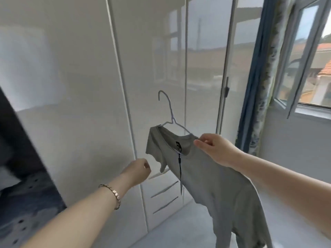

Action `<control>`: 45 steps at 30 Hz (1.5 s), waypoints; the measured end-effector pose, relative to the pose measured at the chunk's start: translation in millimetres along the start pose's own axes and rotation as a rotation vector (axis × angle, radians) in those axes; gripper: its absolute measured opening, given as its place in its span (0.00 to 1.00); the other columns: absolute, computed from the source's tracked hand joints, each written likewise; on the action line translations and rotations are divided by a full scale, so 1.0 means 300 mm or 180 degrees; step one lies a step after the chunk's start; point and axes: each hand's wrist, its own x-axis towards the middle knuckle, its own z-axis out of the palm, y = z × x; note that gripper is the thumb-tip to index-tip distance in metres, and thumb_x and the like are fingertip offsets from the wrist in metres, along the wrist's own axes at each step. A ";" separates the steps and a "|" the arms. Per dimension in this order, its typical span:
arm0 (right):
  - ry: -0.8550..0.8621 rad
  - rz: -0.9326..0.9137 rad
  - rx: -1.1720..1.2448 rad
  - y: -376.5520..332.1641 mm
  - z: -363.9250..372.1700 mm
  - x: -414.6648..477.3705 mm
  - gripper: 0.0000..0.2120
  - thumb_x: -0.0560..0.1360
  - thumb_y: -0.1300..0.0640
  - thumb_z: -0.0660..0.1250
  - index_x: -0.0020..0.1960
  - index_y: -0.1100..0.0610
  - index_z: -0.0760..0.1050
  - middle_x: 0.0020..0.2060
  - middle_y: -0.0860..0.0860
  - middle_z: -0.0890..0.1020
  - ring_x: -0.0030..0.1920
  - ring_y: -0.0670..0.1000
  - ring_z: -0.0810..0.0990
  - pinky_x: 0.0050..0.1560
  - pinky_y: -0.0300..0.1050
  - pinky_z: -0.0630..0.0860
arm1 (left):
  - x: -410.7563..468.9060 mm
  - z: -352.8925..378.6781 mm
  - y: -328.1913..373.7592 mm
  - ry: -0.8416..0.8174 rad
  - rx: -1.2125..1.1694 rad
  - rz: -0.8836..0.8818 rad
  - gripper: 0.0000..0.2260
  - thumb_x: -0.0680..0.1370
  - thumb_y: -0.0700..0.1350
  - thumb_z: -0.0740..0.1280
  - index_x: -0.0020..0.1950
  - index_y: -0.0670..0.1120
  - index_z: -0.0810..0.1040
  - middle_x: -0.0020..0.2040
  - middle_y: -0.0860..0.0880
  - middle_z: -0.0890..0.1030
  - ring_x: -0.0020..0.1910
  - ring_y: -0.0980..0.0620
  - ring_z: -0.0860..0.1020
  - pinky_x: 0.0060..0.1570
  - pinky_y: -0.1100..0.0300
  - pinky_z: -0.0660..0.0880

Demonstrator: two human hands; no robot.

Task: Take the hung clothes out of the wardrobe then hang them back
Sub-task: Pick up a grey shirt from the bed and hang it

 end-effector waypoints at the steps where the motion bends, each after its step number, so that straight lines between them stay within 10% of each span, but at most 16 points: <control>1: -0.0097 -0.0105 0.0013 -0.072 0.032 0.027 0.14 0.79 0.51 0.60 0.36 0.54 0.70 0.26 0.48 0.66 0.26 0.45 0.62 0.23 0.32 0.59 | -0.029 -0.068 -0.067 0.0128 -0.0043 -0.0120 0.07 0.74 0.42 0.59 0.36 0.49 0.70 0.39 0.47 0.75 0.43 0.44 0.77 0.52 0.51 0.78; 13: -0.0736 -0.0720 -0.0018 -0.839 0.541 0.325 0.16 0.79 0.48 0.60 0.41 0.59 0.74 0.38 0.55 0.74 0.39 0.52 0.71 0.35 0.42 0.64 | -0.364 -0.864 -0.726 0.1265 0.0209 -0.0868 0.09 0.75 0.43 0.58 0.36 0.49 0.73 0.40 0.49 0.80 0.40 0.48 0.78 0.41 0.58 0.73; 27: -0.0707 -0.0494 0.0133 -1.703 1.117 0.686 0.20 0.80 0.52 0.55 0.31 0.57 0.58 0.27 0.51 0.62 0.27 0.49 0.60 0.27 0.40 0.57 | -0.419 -1.476 -1.194 0.1847 0.0279 -0.1207 0.09 0.78 0.41 0.57 0.39 0.48 0.72 0.44 0.47 0.77 0.46 0.46 0.79 0.45 0.57 0.73; 35: -0.0485 -0.1343 0.0579 -2.147 1.257 1.010 0.19 0.80 0.56 0.57 0.31 0.58 0.60 0.28 0.51 0.65 0.27 0.49 0.63 0.26 0.40 0.58 | -0.240 -1.741 -1.264 0.2224 0.0518 -0.1262 0.11 0.79 0.43 0.57 0.37 0.51 0.68 0.38 0.51 0.74 0.45 0.48 0.77 0.45 0.58 0.72; 45: -0.0819 -0.1496 0.1080 -2.499 1.592 1.280 0.17 0.81 0.57 0.57 0.64 0.66 0.71 0.63 0.60 0.75 0.65 0.58 0.73 0.60 0.44 0.70 | -0.143 -1.975 -1.346 0.2793 0.0526 -0.1496 0.10 0.76 0.42 0.58 0.36 0.51 0.71 0.39 0.50 0.78 0.44 0.46 0.81 0.48 0.54 0.77</control>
